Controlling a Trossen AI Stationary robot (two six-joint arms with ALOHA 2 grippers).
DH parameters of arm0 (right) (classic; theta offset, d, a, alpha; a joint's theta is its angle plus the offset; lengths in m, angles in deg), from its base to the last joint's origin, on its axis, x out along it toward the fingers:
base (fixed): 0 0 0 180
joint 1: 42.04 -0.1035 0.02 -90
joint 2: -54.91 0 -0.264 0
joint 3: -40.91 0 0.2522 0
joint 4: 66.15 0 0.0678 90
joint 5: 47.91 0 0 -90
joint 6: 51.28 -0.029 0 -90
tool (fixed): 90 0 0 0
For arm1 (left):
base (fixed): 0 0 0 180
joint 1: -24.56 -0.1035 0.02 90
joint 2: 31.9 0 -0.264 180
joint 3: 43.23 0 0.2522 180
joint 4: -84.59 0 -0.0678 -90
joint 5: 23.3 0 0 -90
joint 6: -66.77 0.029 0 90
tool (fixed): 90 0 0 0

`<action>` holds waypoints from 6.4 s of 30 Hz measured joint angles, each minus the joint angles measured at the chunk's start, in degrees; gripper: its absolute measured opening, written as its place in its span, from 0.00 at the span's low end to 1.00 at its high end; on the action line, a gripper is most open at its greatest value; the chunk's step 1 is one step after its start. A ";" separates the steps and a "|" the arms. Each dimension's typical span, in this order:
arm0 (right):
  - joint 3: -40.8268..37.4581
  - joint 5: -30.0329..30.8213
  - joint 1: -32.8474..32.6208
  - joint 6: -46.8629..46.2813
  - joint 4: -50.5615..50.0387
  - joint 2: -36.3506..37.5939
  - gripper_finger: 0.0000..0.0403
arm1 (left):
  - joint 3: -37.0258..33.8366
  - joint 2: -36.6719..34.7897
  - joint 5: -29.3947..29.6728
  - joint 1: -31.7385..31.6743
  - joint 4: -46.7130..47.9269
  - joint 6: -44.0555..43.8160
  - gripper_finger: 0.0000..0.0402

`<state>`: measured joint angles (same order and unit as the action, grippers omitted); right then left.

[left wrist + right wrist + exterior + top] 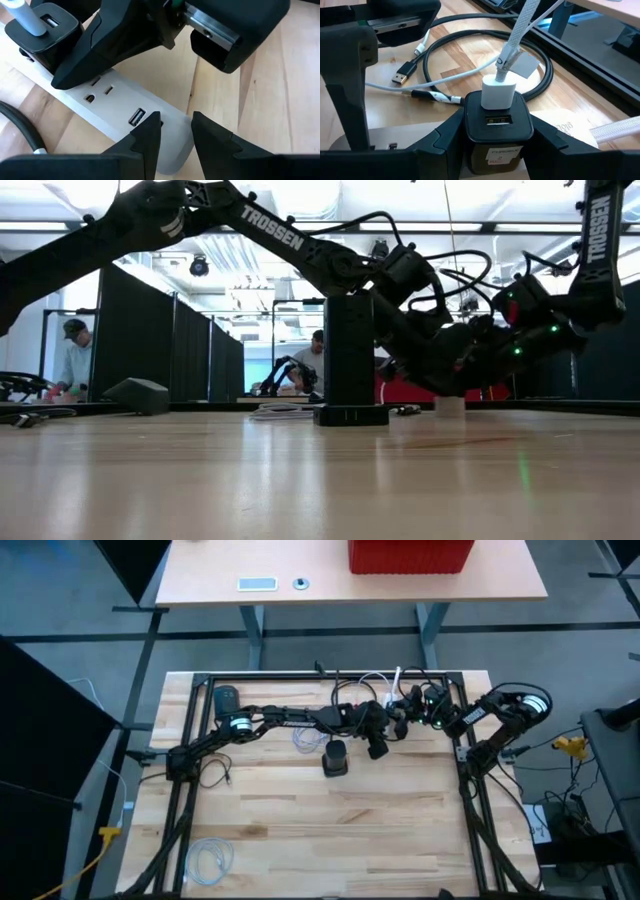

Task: Insert USB
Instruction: Insert the black charger adapter into the white outlet extension

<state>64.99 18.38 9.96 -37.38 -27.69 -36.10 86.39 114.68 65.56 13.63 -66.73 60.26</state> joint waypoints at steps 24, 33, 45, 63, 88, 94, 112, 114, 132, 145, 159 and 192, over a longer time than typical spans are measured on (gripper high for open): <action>9.03 -0.06 0.01 -0.59 -39.40 27.42 0.54 | -1.73 -0.11 -0.69 0.16 -2.25 0.12 0.26; 9.04 0.95 0.01 1.46 -43.95 29.18 0.30 | -1.77 -0.11 -0.75 0.16 -2.46 -0.03 0.26; 9.51 -0.43 0.01 3.68 -41.37 21.29 0.10 | -1.81 -0.11 -0.87 0.15 -2.75 -0.42 0.26; 12.66 3.31 -0.04 0.88 -52.19 30.58 0.17 | -1.79 -0.21 -1.32 0.16 -3.20 -1.48 0.26; 16.22 1.27 -2.88 9.46 -50.70 17.48 0.62 | -1.07 -0.26 -1.23 0.33 -2.44 -1.55 0.26; 20.41 -0.28 -2.84 12.84 -55.30 13.46 0.50 | -1.07 -0.26 -1.31 0.39 -2.49 -1.54 0.26; 22.51 5.18 -2.58 13.10 -59.84 11.72 0.35 | -2.23 -15.83 -1.24 -0.25 6.73 5.14 0.27; 22.51 6.96 -2.51 11.85 -61.42 12.22 0.35 | -3.32 -18.82 -0.35 -0.74 8.48 6.33 0.28; 23.08 23.68 1.69 -17.22 -68.17 16.33 0.35 | -30.48 -50.97 13.01 -6.89 11.45 6.35 0.27; 24.28 31.11 3.13 -32.31 -70.59 15.44 0.35 | -41.51 -67.78 17.08 -10.03 12.09 4.45 0.29; 24.47 30.13 3.21 -27.32 -71.52 16.49 0.65 | -40.85 -68.61 17.08 -10.22 14.25 7.12 0.28; 24.06 20.02 -2.40 -29.02 -68.21 15.99 0.27 | -41.58 -66.81 10.92 -10.05 15.33 3.32 0.28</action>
<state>89.06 38.41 7.57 -66.40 -95.89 -20.11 44.81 47.87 76.49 3.58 -51.41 63.58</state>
